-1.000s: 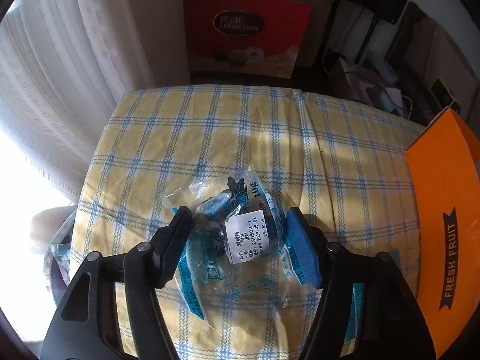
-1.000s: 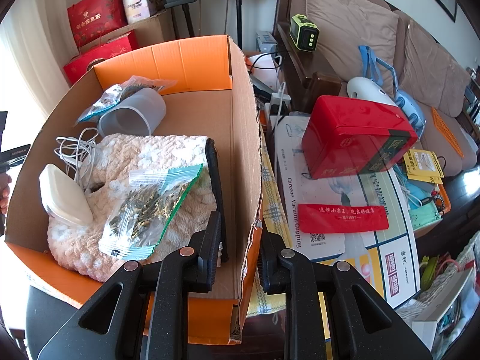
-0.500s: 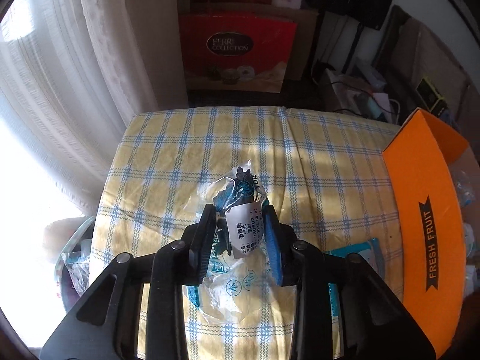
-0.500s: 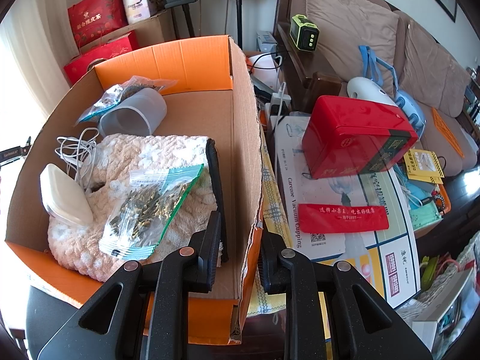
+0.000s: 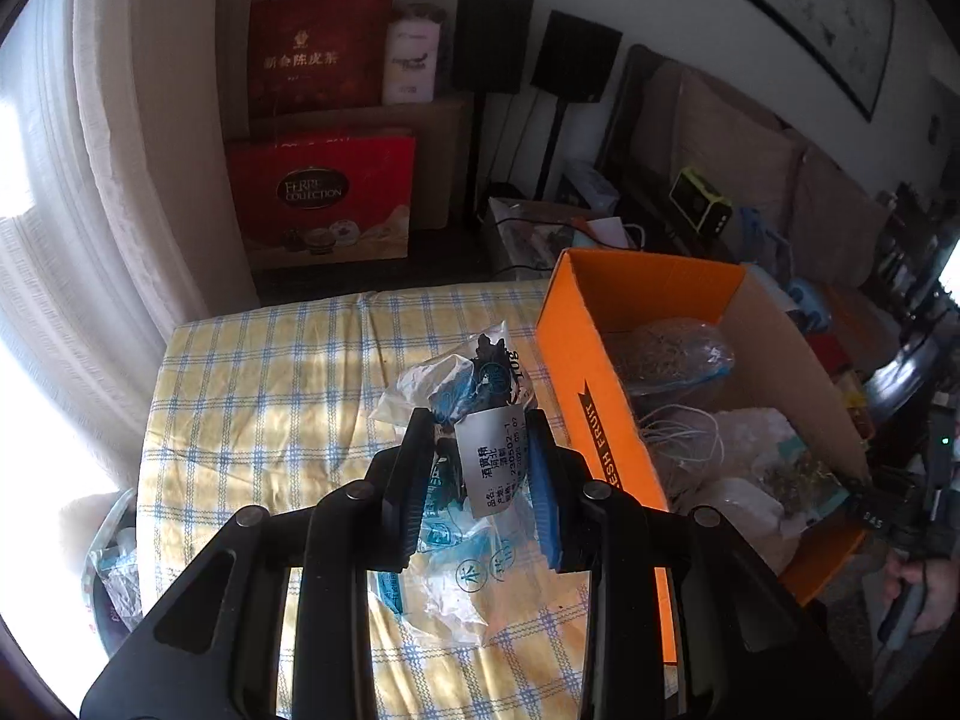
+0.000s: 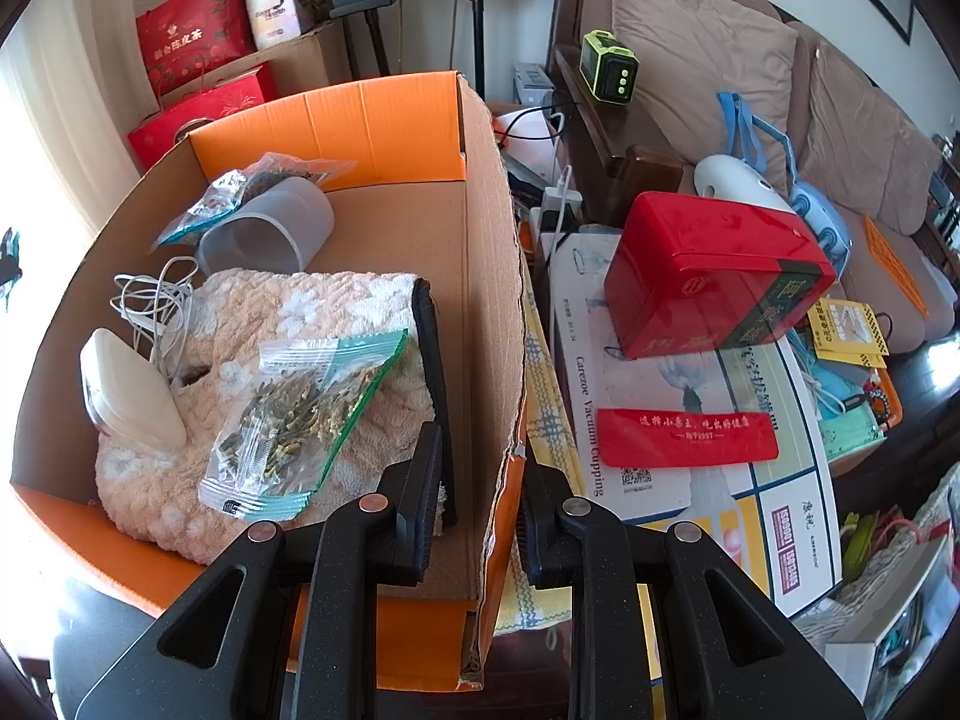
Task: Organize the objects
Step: 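Lift the plastic bag over the box wall and lower it inside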
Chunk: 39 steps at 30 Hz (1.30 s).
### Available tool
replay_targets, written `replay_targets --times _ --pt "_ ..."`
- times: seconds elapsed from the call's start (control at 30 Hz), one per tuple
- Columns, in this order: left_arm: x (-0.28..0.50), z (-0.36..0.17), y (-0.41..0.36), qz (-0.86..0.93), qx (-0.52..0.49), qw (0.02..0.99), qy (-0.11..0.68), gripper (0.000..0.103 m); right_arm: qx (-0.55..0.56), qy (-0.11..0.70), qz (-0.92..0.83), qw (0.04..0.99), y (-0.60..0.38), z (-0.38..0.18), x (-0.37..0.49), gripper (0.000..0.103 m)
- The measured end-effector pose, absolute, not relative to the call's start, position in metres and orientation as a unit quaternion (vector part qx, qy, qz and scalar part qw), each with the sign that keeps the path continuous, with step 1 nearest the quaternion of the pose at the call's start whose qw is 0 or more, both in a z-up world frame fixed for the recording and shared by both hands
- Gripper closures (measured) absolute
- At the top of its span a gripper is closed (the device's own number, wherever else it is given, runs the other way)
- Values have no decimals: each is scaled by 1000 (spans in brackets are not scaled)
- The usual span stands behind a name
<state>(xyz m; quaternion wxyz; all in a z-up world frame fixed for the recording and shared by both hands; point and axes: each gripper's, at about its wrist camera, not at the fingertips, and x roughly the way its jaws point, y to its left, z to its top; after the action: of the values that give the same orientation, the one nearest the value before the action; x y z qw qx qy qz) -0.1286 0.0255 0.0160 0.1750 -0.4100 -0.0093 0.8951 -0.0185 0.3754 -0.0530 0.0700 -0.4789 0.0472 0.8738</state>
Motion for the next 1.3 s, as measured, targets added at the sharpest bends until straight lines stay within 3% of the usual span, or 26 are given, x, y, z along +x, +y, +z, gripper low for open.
replay_targets --times 0.67,0.93,1.3 --pt "-69 11 137 851 -426 301 61 75 -479 50 874 69 375 -54 -19 80" --pt "-68 -9 168 835 -442 307 111 75 -478 51 874 68 372 -53 -20 79" --pt "-93 -24 199 821 -465 311 116 75 -479 54 874 66 371 -52 -20 79"
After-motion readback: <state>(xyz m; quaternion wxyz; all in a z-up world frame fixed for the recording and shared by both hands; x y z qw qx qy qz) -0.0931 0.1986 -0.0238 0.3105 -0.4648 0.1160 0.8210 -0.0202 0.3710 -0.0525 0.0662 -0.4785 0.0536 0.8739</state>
